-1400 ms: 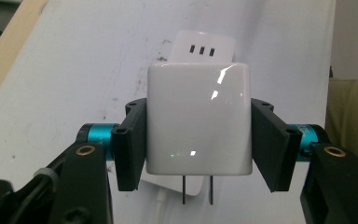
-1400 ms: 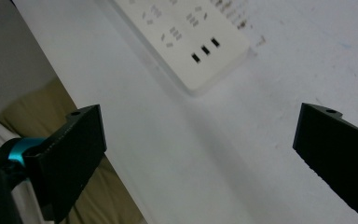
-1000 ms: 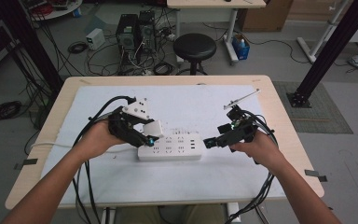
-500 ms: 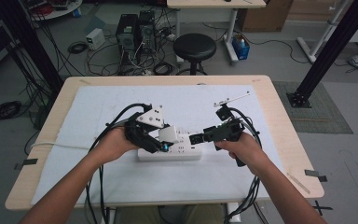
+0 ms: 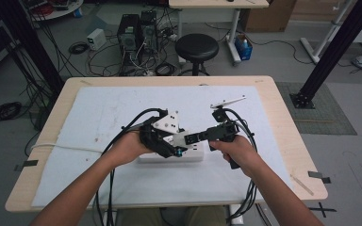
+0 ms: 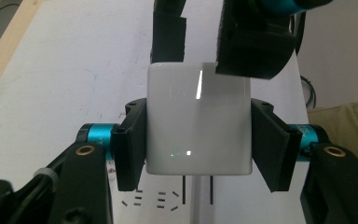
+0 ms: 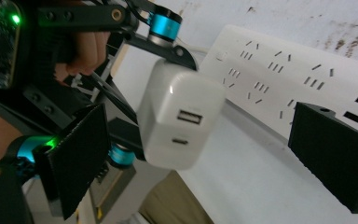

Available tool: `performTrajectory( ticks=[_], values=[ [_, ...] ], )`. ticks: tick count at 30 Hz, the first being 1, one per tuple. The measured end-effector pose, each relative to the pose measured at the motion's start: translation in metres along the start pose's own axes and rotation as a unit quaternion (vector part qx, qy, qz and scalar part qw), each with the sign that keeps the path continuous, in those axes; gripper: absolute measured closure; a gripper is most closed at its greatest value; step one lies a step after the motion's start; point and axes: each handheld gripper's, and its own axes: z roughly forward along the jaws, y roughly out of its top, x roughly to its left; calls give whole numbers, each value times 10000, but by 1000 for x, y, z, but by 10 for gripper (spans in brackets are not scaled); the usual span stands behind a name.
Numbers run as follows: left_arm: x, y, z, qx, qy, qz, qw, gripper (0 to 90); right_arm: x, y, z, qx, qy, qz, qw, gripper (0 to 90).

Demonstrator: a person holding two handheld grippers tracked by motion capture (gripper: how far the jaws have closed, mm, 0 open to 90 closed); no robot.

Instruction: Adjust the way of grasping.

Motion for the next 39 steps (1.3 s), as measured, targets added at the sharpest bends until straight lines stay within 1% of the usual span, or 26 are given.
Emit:
performTrajectory(
  ticks=[3, 4, 5, 8, 9, 10, 11, 13, 16, 17, 18, 19, 20, 24, 25, 27, 28, 31, 32, 33, 34, 35, 36, 37, 38, 39],
  values=[
    [0, 2, 3, -10, -9, 17, 10000, 424, -2, 0, 2, 10, 81, 146, 9999, 82],
    [0, 2, 4, -24, -17, 28, 10000, 424, -2, 0, 2, 1, 105, 159, 9998, 135],
    [0, 3, 4, -29, -19, 44, 10000, 423, -4, 0, 1, -50, 242, 225, 9994, 177],
    [-1, 5, 7, -57, -1, 97, 9999, 423, -6, -1, 2, -54, 246, 247, 9994, 208],
    [-1, 6, 7, -73, 6, 111, 9999, 424, -7, -2, 2, -91, 288, 189, 9994, 263],
    [-1, 7, 8, -74, 1, 141, 9999, 424, -7, -2, 2, -91, 288, 189, 9994, 263],
    [-1, 7, 8, -101, -2, 143, 9998, 424, -8, -2, 3, -106, 347, 227, 9991, 269],
    [-1, 8, 9, -120, 7, 175, 9998, 423, -10, -4, 3, -123, 407, 260, 9988, 335],
    [-2, 10, 10, -131, 36, 231, 9996, 424, -12, -5, 3, -132, 489, 395, 9979, 362],
    [-2, 10, 10, -124, 53, 251, 9996, 423, -14, -6, 2, -186, 590, 476, 9969, 394],
    [-2, 10, 10, -124, 53, 251, 9996, 424, -14, -6, 2, -186, 590, 476, 9969, 394],
    [-2, 10, 10, -107, 71, 253, 9996, 424, -17, -7, 2, -175, 715, 573, 9956, 423],
    [-3, 10, 11, -94, 92, 265, 9996, 424, -18, -7, 3, -179, 766, 592, 9951, 440],
    [-4, 12, 11, -114, 164, 316, 9993, 424, -21, -8, 3, -195, 876, 716, 9934, 510],
    [-4, 12, 11, -103, 185, 338, 9992, 424, -21, -8, 3, -195, 876, 716, 9934, 510],
    [-6, 13, 12, -78, 237, 415, 9988, 423, -22, -9, 3, -235, 928, 709, 9929, 559],
    [-8, 14, 12, -46, 278, 463, 9985, 423, -22, -9, 4, -244, 983, 791, 9917, 592],
    [-10, 14, 13, 21, 377, 546, 9978, 423, -24, -10, 4, -248, 1020, 816, 9911, 602],
    [-11, 15, 14, 42, 420, 545, 9976, 421, -27, -10, 5, -287, 1088, 932, 9893, 615],
    [-10, 15, 14, 63, 446, 508, 9977, 406, -27, -11, 5, -324, 1054, 904, 9898, 618],
    [-10, 16, 15, 87, 523, 398, 9978, 324, -27, -11, 4, -331, 952, 809, 9916, 618],
    [-8, 16, 15, 114, 619, 232, 9977, 324, -27, -11, 4, -331, 952, 809, 9916, 618],
    [-7, 15, 14, 124, 627, 129, 9979, 252, -27, -11, 3, -386, 871, 773, 9924, 618],
    [-4, 13, 12, 109, 595, -8, 9982, 248, -27, -13, -1, -564, 612, 529, 9951, 619],
    [-3, 11, 10, 161, 612, -83, 9980, 248, -27, -13, -1, -564, 612, 529, 9951, 619],
    [0, 8, 8, 217, 613, -154, 9978, 247, -28, -14, -4, -643, 513, 422, 9957, 618]
  ],
)
